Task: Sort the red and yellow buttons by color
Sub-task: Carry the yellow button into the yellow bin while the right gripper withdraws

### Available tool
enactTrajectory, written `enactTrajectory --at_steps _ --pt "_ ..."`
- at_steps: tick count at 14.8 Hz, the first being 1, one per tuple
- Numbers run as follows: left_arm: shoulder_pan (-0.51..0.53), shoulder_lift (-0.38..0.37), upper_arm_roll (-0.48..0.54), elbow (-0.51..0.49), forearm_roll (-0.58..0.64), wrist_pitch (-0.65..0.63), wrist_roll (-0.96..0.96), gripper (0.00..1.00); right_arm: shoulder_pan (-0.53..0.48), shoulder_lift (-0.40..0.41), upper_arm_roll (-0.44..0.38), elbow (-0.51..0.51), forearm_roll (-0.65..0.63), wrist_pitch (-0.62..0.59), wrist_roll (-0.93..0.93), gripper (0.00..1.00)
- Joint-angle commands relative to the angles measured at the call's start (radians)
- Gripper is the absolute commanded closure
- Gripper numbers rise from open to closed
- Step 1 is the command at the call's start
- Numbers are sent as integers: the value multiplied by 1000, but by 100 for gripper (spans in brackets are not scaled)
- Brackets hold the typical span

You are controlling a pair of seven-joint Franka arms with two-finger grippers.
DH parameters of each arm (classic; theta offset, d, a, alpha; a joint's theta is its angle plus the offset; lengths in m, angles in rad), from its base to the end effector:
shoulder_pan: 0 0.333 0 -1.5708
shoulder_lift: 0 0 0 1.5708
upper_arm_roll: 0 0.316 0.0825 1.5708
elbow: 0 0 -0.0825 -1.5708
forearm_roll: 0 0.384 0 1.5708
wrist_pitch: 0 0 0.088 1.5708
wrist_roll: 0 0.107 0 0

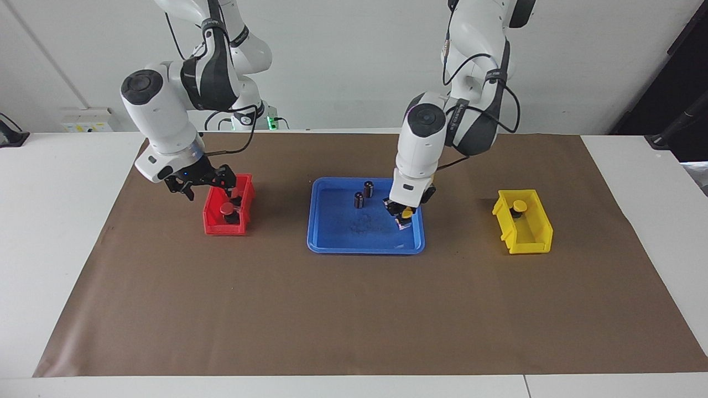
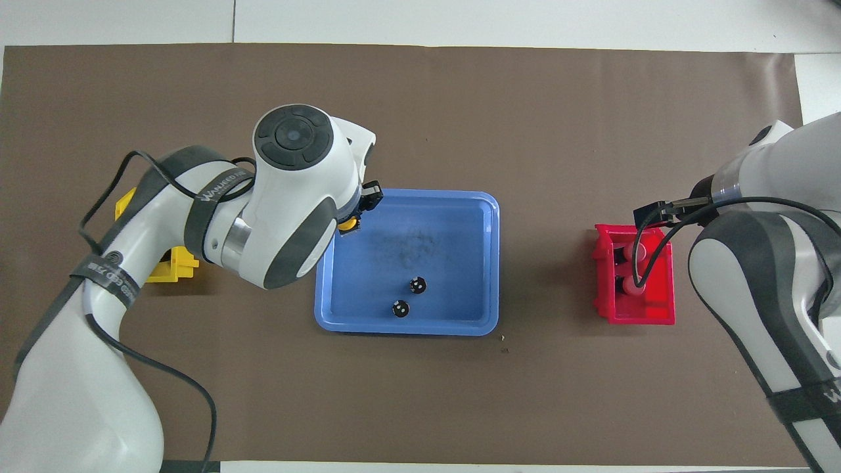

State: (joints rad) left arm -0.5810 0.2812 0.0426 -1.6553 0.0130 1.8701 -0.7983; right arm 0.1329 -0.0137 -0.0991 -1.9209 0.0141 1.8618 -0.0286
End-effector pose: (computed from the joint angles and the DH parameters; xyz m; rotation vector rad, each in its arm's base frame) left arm 0.5451 -0.3271 0.4410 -3.0562 -0.3908 0.0569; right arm 0.5506 0.0195 0.4903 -3.1248 -0.0908 0.0711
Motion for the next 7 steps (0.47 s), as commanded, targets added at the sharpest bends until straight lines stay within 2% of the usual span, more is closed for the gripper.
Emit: enactTrajectory --at_steps 1,5,7 --pt "139 -66 20 -6 18 -91 236 98 -30 5 2 190 3 -194 4 0" --pt "383 -54 19 5 10 -74 560 98 -52 -14 -2 309 -13 -355 4 0" --pt "443 -53 20 5 7 -60 680 98 -55 -14 -2 342 -16 -400 4 0"
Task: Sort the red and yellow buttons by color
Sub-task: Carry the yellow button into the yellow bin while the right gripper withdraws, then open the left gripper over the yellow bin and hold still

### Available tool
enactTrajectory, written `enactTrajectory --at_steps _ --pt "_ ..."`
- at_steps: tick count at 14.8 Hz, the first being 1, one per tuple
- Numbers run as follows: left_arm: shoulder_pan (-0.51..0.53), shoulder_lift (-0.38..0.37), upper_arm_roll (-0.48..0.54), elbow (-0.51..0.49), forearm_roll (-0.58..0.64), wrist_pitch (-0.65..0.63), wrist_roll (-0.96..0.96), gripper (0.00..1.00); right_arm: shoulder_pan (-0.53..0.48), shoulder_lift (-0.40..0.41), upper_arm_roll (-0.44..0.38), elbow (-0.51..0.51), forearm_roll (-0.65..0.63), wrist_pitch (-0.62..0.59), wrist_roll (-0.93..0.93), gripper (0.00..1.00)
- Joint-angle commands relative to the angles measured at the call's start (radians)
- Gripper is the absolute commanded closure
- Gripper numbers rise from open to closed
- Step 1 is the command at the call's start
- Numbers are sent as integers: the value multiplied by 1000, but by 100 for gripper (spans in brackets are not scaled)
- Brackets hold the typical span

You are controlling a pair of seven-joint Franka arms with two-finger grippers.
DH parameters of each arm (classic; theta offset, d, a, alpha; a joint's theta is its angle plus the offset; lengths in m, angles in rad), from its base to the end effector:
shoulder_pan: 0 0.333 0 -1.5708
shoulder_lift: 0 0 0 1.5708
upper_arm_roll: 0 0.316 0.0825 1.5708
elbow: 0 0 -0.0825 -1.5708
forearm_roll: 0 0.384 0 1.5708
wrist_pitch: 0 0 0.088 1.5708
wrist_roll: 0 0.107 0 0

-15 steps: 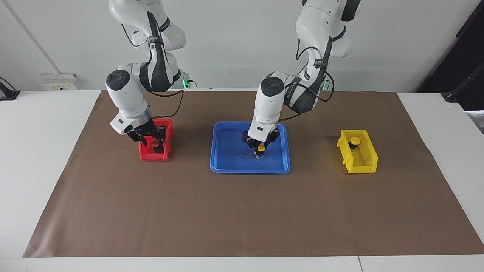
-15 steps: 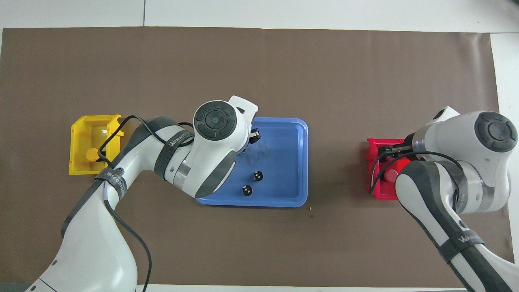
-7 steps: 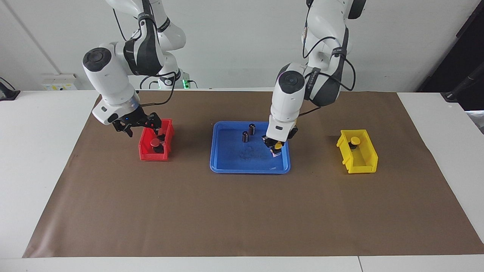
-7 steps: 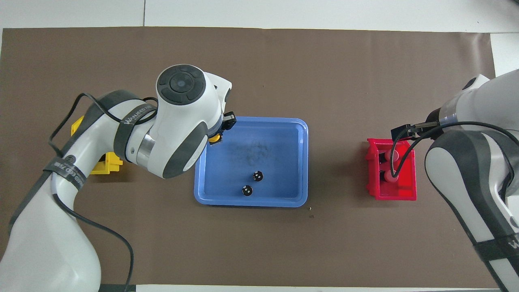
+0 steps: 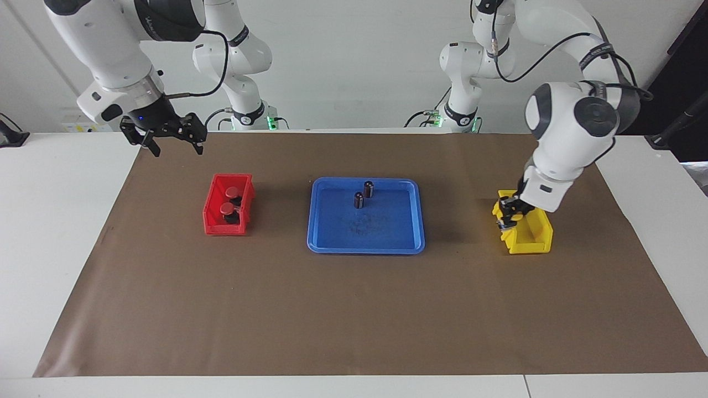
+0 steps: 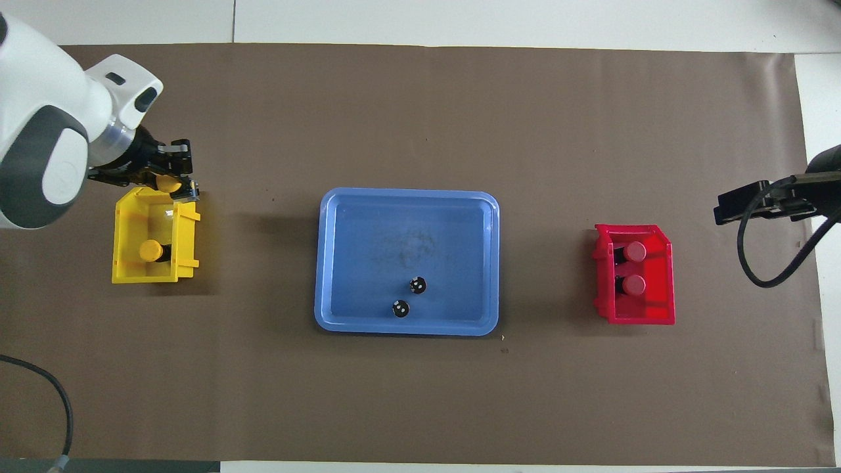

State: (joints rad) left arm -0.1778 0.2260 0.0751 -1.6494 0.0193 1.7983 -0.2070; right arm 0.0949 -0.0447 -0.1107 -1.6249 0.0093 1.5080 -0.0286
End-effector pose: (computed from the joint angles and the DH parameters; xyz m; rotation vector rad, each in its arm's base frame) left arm 0.6182 -0.0656 0.4730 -3.0891 -0.1514 0.1085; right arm 0.5331 -0.0087 0.6180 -3.1237 -0.0208 0.1127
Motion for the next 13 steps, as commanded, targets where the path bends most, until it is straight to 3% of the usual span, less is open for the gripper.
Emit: enactTrajectory --at_steps 1,4,13 --pt "59 3 -12 -6 2 27 112 98 -18 17 9 57 -8 -51 3 0" --pt "93 -7 -12 -49 1 65 185 98 -72 -21 28 -12 -14 -12 9 0" --pt "95 -51 -14 -211 -1 203 258 98 -81 -17 28 14 -14 -18 7 0"
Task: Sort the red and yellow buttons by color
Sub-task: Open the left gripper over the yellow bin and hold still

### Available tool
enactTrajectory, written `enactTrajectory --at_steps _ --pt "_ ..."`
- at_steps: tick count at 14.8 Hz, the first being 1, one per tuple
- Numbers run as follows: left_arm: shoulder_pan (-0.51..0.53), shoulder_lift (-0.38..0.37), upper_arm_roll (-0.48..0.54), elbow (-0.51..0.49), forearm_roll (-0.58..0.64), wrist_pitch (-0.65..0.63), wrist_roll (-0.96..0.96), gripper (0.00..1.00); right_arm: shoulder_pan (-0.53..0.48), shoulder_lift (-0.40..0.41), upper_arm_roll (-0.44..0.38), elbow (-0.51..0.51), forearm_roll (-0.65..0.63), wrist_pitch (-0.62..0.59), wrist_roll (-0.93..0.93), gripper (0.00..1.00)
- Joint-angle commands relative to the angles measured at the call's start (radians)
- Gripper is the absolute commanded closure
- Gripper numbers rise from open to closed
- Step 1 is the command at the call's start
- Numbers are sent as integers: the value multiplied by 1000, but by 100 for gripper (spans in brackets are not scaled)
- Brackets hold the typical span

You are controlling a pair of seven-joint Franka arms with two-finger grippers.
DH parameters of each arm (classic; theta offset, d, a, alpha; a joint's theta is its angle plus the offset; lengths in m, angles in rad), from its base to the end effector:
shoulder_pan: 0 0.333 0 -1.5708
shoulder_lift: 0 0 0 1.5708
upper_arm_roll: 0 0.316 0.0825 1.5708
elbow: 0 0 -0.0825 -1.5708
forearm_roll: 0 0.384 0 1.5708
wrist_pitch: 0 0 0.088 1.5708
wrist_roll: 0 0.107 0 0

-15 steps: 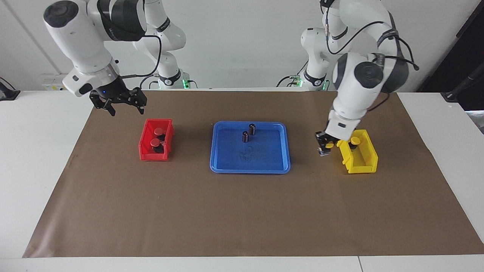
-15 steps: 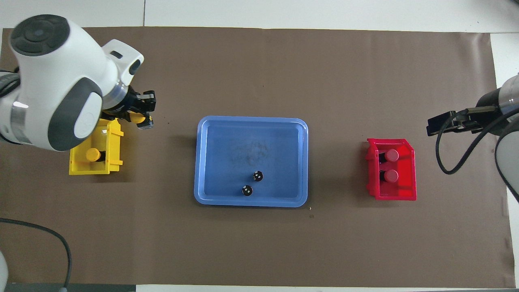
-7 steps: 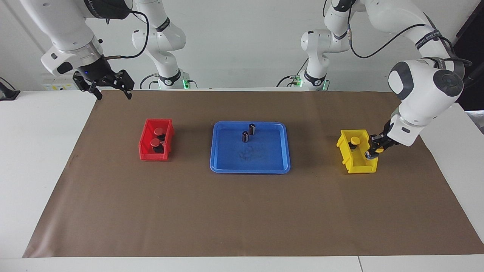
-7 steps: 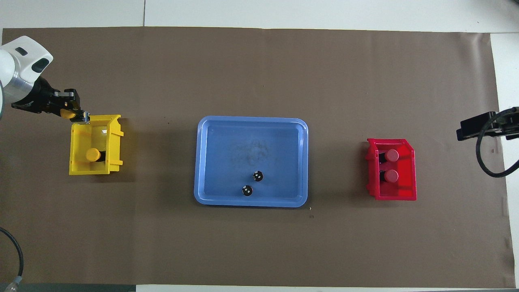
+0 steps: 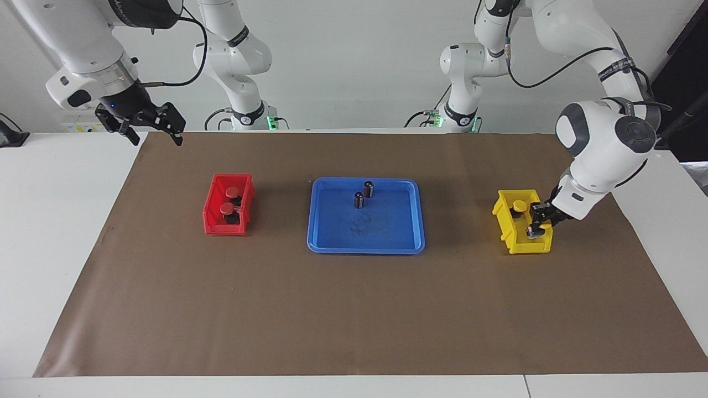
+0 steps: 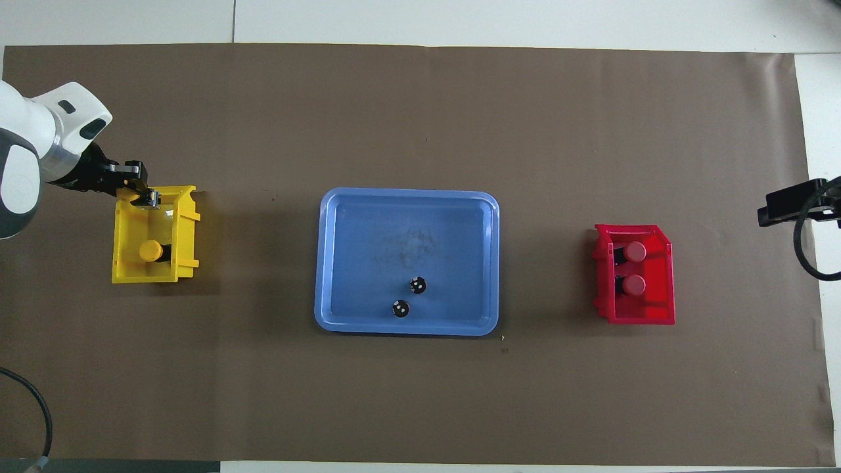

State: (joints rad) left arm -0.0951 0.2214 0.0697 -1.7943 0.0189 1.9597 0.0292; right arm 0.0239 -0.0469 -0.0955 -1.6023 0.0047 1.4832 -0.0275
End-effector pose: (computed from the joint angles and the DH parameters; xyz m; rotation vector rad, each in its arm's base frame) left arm 0.6136 -0.0167 0.4210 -3.1063 0.0987 0.0864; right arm 0.5290 -0.0387 0.6277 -3.1261 0.0681 0.1124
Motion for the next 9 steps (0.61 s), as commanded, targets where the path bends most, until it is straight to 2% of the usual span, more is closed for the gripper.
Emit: enactTrajectory --at_steps 1,9 --pt "12 -56 -8 -88 -2 62 21 98 -9 -14 13 -8 -9 6 6 0" --pt "35 -79 -8 -206 -34 200 20 98 -7 -14 13 -7 -9 8 3 0"
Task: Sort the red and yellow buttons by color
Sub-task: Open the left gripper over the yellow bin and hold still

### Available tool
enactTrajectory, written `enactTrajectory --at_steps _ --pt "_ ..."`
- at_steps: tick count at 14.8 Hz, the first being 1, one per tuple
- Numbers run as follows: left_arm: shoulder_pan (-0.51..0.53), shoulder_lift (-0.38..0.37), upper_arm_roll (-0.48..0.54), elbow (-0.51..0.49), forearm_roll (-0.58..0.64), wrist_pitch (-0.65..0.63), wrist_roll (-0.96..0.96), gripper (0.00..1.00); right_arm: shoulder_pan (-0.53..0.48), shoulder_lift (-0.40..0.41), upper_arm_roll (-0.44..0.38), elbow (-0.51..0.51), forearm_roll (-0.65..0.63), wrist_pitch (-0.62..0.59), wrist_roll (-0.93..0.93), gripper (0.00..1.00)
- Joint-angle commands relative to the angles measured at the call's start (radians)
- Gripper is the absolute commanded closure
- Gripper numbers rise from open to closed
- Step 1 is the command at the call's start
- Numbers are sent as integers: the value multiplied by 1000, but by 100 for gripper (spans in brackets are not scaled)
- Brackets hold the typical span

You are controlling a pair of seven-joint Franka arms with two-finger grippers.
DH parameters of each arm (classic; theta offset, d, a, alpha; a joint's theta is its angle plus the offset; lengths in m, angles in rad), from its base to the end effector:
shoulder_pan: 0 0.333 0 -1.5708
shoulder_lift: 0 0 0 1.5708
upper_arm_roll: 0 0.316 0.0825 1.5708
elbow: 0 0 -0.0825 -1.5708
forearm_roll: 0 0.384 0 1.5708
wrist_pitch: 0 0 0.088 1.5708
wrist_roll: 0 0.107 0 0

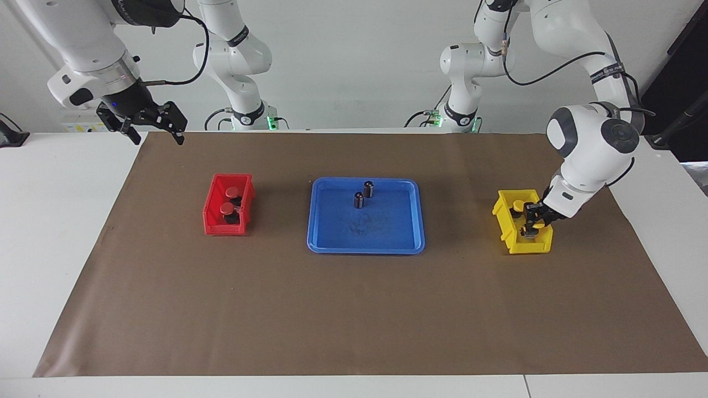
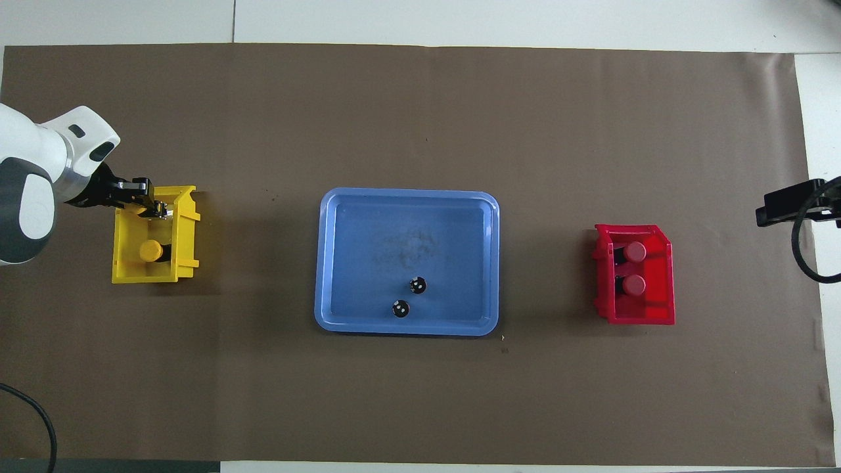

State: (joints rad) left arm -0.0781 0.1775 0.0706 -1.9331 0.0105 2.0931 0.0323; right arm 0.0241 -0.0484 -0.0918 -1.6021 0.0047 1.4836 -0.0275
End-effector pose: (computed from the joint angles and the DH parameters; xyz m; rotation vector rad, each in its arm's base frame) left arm 0.5949 -0.0054 0.3946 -3.1193 0.0719 0.0271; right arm 0.5287 -0.0366 0.6287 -3.1266 0.0621 0.1092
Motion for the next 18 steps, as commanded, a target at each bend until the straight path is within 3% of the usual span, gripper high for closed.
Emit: enactTrajectory --at_steps 1,6,12,15,18 --pt "21 -32 -9 -85 -27 96 14 98 -6 -13 9 -7 -9 6 3 0" --pt "15 -29 -9 -125 -29 142 11 96 -7 -13 9 -7 -9 3 3 0" --pt "8 -32 -9 -132 -29 140 -9 73 -9 -13 7 -7 -11 3 6 0" --pt "9 -30 -9 -130 -29 140 -9 47 -6 -13 7 -9 -11 3 6 0" --pt "9 -30 -9 -130 -29 142 -9 38 -4 -13 7 -7 -11 4 8 0"
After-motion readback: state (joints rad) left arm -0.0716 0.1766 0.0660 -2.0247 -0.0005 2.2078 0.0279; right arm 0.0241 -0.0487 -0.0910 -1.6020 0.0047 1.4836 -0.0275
